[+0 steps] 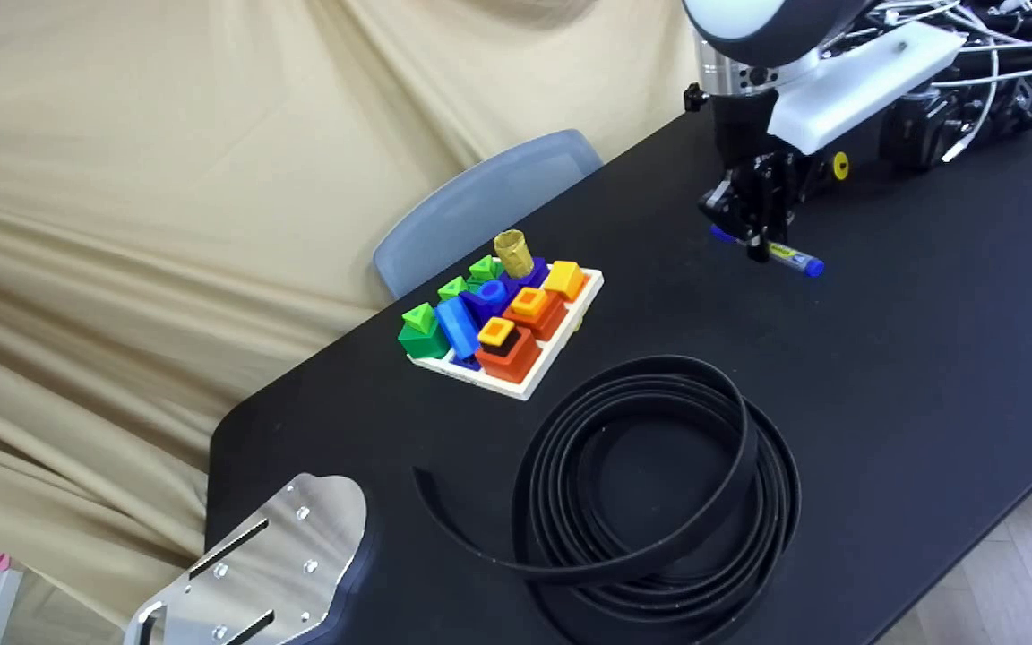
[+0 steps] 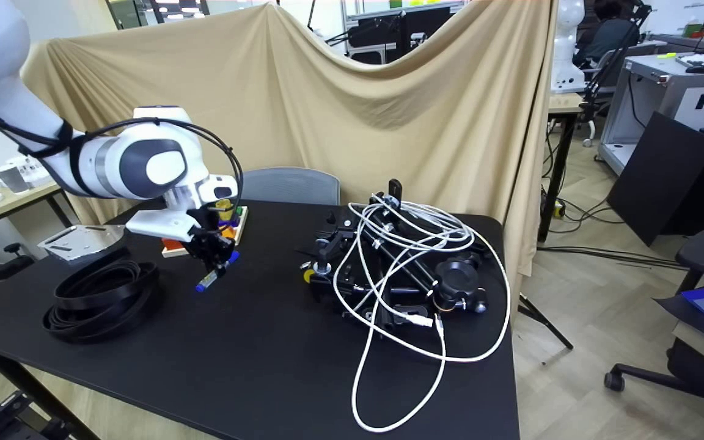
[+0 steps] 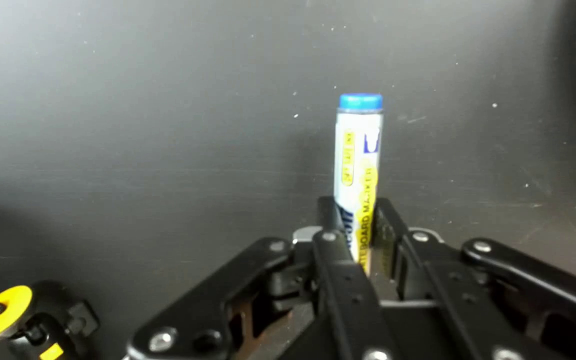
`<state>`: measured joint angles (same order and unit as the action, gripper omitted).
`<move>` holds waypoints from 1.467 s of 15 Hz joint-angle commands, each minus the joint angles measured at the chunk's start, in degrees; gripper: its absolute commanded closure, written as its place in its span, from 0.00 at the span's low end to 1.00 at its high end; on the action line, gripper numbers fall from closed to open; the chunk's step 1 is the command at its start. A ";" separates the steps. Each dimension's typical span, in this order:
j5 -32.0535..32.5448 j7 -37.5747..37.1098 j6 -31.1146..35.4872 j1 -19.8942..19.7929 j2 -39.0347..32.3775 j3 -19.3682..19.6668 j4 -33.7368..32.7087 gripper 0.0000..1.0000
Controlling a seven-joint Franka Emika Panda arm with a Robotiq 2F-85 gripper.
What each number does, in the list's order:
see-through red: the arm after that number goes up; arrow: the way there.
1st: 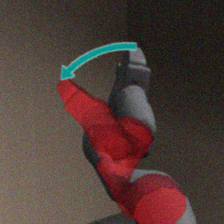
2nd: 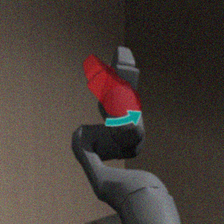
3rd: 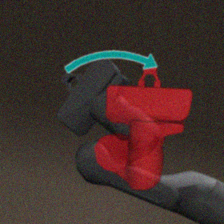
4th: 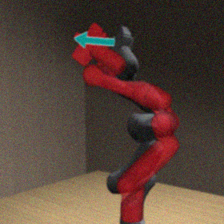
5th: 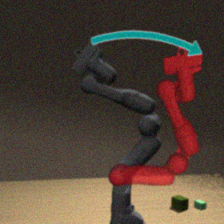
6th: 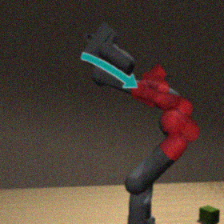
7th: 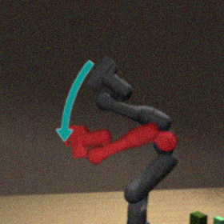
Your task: Move the marker forward
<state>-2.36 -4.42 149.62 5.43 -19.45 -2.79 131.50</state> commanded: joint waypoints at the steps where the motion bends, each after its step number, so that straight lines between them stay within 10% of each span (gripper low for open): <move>1: -0.87 -0.32 -4.68 -0.74 -4.39 -0.22 -6.77 0.95; 17: 2.86 -3.94 -0.73 2.33 -13.63 3.45 -12.94 0.95; 18: 3.00 -4.15 -0.76 2.56 -13.79 3.69 -13.12 0.54; 22: 2.85 -4.02 -0.45 2.86 -14.04 3.95 -13.38 0.34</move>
<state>-0.77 -5.79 149.13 7.56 -32.86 0.48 119.38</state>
